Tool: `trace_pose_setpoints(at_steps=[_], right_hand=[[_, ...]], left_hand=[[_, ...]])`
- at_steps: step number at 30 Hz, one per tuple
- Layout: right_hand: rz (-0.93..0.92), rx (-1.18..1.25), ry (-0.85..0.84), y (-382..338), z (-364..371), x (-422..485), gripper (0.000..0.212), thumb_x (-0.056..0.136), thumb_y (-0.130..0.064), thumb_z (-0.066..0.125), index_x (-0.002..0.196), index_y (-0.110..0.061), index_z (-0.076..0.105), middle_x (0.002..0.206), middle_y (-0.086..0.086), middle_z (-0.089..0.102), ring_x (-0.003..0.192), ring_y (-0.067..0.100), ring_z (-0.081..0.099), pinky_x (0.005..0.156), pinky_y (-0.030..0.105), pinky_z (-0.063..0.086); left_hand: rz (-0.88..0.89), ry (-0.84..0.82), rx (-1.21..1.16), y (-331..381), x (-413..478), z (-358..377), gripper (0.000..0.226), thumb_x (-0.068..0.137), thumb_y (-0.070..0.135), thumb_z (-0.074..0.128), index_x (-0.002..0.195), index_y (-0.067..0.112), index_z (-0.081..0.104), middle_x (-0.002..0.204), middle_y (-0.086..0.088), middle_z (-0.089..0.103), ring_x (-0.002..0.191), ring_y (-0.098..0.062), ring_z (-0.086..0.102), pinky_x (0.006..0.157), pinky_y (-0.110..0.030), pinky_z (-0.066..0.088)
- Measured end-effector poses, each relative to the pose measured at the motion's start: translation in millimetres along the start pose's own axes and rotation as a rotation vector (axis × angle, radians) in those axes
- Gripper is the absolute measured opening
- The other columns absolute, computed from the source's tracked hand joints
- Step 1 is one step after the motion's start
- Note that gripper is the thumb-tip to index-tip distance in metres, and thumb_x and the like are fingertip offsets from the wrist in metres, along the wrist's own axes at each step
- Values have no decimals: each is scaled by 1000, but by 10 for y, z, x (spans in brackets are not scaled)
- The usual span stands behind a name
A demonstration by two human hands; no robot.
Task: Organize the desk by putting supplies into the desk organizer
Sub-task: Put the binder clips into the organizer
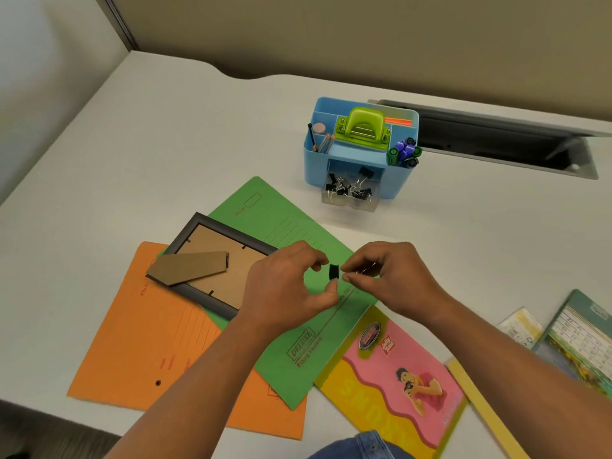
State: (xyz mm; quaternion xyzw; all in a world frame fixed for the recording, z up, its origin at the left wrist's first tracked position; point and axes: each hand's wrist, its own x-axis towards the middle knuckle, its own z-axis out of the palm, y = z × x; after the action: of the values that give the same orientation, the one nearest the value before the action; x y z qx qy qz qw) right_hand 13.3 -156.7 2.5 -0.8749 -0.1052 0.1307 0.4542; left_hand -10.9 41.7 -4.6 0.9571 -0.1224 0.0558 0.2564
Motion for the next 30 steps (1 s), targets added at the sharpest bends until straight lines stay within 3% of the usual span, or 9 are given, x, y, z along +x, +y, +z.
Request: trace_pose_setpoints(at_steps=[2,7,12,14,18,21,24,26,30], right_hand=[[9,-11,105,-14,-92,124,8,76,-13,81,80,-19,77,75,-10,71,68,5,65,64,21,53],[53,-133,356,-10,-295,528,10,79,-18,77,74,-22,70,76,-7,71,69,10,65,68,34,57],[43,-289,497,41,-356,868,6,83,-30,73,85,-25,70,84,-4,71,72,15,65,69,25,49],[-2,-300,551,77,-299,886,15,85,-32,71,94,-20,72,92,-2,72,73,16,64,72,25,47],[18,-184,673,151,-99,667,11,87,-30,68,92,-20,69,91,-6,70,55,10,58,68,29,49],[121,-124,661,275,55,432,3,86,-28,67,86,-25,67,86,-11,70,54,9,57,71,33,52],[202,-100,602,409,162,214,3,85,-30,68,83,-28,67,81,-14,68,54,6,58,69,33,52],[238,-88,574,497,193,89,6,85,-29,68,80,-28,66,77,-15,67,57,5,59,68,32,52],[251,-106,539,693,191,-91,10,87,-22,68,78,-24,65,72,-12,64,65,5,60,65,29,50]], left_hand=[[-57,20,-66,5,85,-10,40,75,60,59,103,32,65,89,19,59,66,0,41,56,-11,32],[-173,-4,-151,-24,221,32,36,80,58,59,105,32,65,89,21,57,65,3,48,57,-19,37],[-244,-69,-197,-61,310,154,29,84,50,63,107,31,66,91,19,59,67,2,50,60,-22,43],[-271,-85,-217,-65,336,199,28,85,47,64,107,30,66,92,18,61,68,0,51,63,-24,47],[-307,-92,-249,-82,380,272,27,85,44,64,108,30,66,93,19,61,69,-1,53,67,-28,52],[-315,-114,-284,-87,433,299,40,85,44,64,123,34,58,96,19,60,65,-4,57,69,-32,54],[-269,-192,-279,-49,494,314,66,86,45,62,144,46,30,99,21,59,63,-4,59,66,-31,54],[-231,-232,-250,-18,525,330,74,87,46,61,147,49,18,100,20,58,67,-3,58,66,-33,55],[-192,-255,-189,41,576,388,79,87,48,60,150,45,13,108,21,56,75,-3,52,67,-30,53]])
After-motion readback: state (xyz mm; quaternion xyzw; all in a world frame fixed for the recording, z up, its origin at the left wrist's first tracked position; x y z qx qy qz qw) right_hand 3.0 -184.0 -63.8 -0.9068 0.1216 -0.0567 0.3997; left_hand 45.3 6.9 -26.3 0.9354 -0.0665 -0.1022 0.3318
